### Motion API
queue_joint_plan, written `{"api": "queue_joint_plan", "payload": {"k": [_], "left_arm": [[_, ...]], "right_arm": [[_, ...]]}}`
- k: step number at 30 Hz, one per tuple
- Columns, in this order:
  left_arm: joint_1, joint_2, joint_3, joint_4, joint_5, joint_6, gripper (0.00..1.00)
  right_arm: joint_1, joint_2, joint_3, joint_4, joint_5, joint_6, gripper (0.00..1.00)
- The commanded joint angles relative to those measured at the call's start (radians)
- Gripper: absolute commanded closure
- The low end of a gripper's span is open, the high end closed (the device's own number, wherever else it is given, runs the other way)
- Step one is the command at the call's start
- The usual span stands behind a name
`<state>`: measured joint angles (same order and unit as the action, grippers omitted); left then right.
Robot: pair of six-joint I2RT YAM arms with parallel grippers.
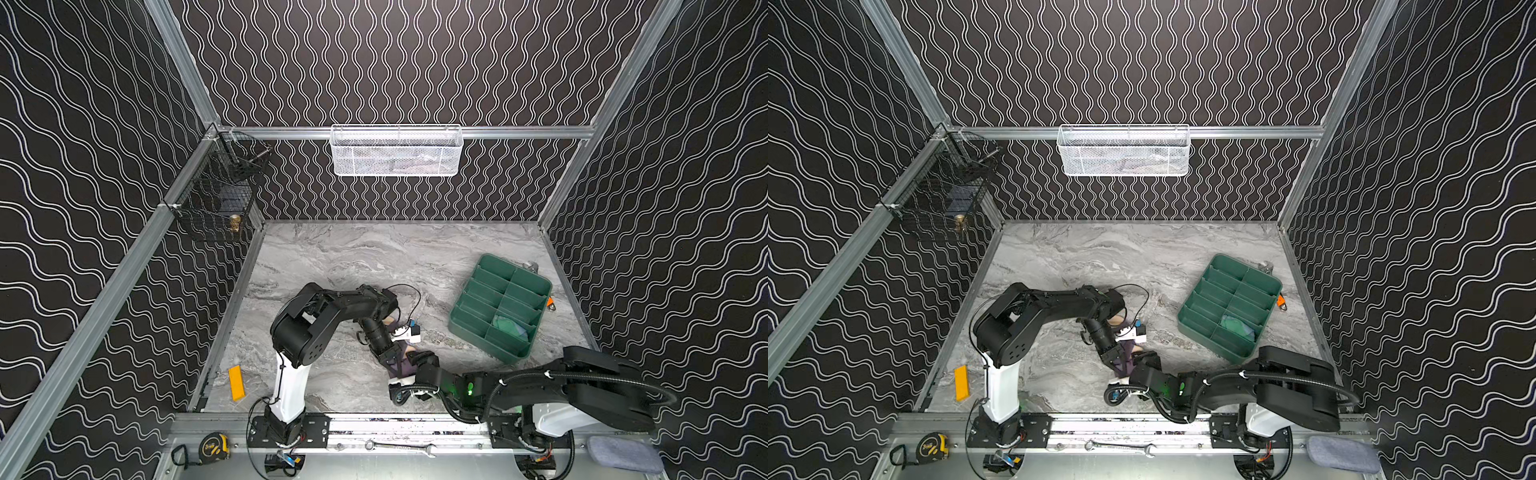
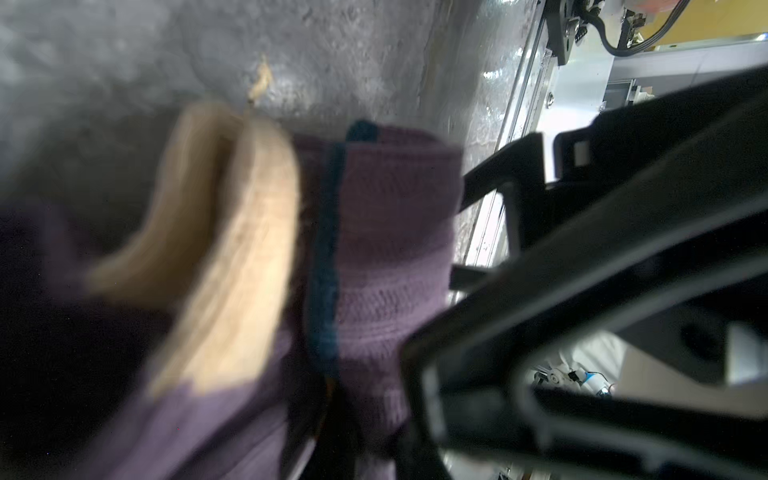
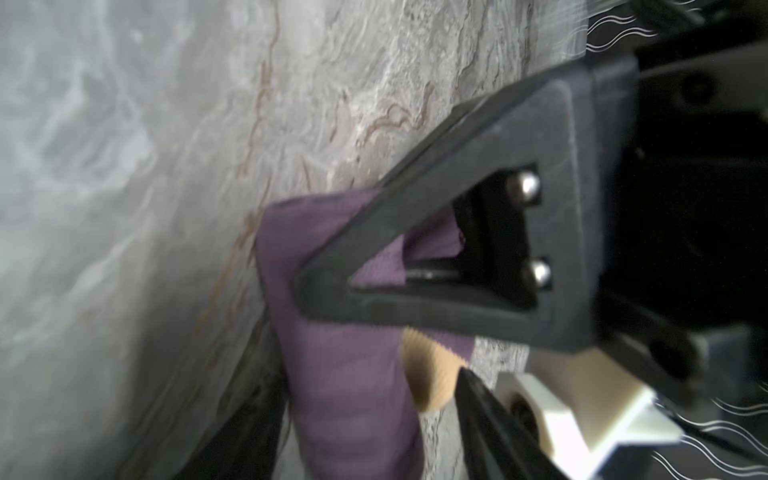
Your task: Roll the socks
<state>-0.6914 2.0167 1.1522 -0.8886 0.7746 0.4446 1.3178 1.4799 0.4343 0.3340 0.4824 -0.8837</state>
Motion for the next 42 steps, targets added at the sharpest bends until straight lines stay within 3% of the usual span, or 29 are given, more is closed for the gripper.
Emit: {"api": "queue_joint_plan", "payload": {"k": [1, 7, 10, 14, 19, 22, 24, 26, 31, 37, 42], "left_arm": [[-0.002, 0.022, -0.016, 0.062, -0.301, -0.014, 1.00], [0.000, 0.015, -0.002, 0.069, -0.304, -0.024, 1.00], [-0.002, -0.032, -0.005, 0.093, -0.312, -0.042, 0.90], [-0.002, -0.169, -0.011, 0.125, -0.389, -0.101, 0.80], [0.007, -0.362, -0.064, 0.221, -0.664, -0.218, 0.72], [0.022, -0.294, -0.039, 0.202, -0.784, -0.241, 0.77], [0.026, -0.185, 0.011, 0.157, -0.856, -0.251, 0.86], [0.025, -0.105, 0.041, 0.143, -0.864, -0.258, 0.90], [0.024, -0.058, 0.033, 0.236, -0.812, -0.282, 0.88], [-0.014, 0.030, 0.131, 0.235, -0.748, -0.261, 0.92], [-0.070, 0.052, 0.187, 0.251, -0.705, -0.254, 0.92]], "right_arm": [[-0.010, 0.043, -0.006, -0.049, -0.098, -0.011, 0.41], [-0.009, 0.084, 0.017, -0.159, -0.146, 0.031, 0.79], [-0.009, 0.079, 0.025, -0.225, -0.164, 0.055, 0.99], [-0.009, 0.066, 0.041, -0.304, -0.187, 0.091, 1.00], [-0.007, 0.057, 0.071, -0.388, -0.178, 0.135, 1.00], [-0.005, 0.060, 0.092, -0.416, -0.172, 0.159, 1.00], [-0.005, 0.069, 0.103, -0.422, -0.163, 0.169, 1.00], [-0.005, 0.073, 0.110, -0.425, -0.157, 0.178, 1.00], [0.001, 0.049, 0.141, -0.488, -0.176, 0.214, 1.00], [-0.007, 0.035, 0.276, -0.773, -0.399, 0.246, 1.00], [-0.082, 0.144, 0.466, -0.978, -0.553, 0.298, 1.00]]}}
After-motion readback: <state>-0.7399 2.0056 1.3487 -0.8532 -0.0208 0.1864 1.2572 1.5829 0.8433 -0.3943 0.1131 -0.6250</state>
